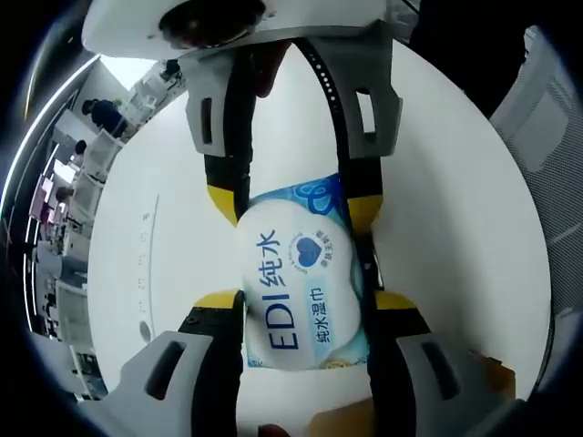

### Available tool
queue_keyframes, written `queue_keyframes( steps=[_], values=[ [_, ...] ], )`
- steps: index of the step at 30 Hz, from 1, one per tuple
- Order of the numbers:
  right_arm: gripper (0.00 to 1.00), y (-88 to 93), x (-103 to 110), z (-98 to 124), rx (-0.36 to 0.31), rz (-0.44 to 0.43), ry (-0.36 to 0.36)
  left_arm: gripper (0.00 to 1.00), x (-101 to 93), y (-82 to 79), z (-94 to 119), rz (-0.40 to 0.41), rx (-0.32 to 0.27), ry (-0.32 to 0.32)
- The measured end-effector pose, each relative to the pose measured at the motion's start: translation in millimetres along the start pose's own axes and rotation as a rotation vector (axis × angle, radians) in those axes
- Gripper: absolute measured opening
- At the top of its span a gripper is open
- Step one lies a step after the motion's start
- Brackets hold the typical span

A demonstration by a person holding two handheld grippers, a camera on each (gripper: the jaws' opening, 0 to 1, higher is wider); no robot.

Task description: Operate the shoe box by opening the lid, removing the specified soft item, and placing it in the target area until the item is outside and the box remains undamaged.

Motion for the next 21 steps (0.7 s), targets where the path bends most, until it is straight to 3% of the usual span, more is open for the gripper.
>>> queue_keyframes(
  steps=[6,16,21],
  values=[
    [0.54,-3.2,6,15,-0.005,-0.038,0.026,0.59,-1.7,-3.7,10,0.023,-0.033,-0.006],
    [0.60,-8.7,16,34,-0.032,-0.105,0.068,0.59,-16.6,-7.4,33,0.041,-0.059,-0.022],
    [0.61,-9.3,21,44,-0.099,-0.236,0.107,0.59,-26.1,-4.9,48,0.083,-0.087,-0.046]
  ],
)
Point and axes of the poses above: the point that each gripper's makers call its tool centre point, and the gripper's own axes: z roughly backward along the fingers, x roughly to its left, y roughly out of its underside, the point moved 10 cm from there along z, roughly backward along the fingers, and after that the axes turned 5 degrees about x, right-handed, at the moved point
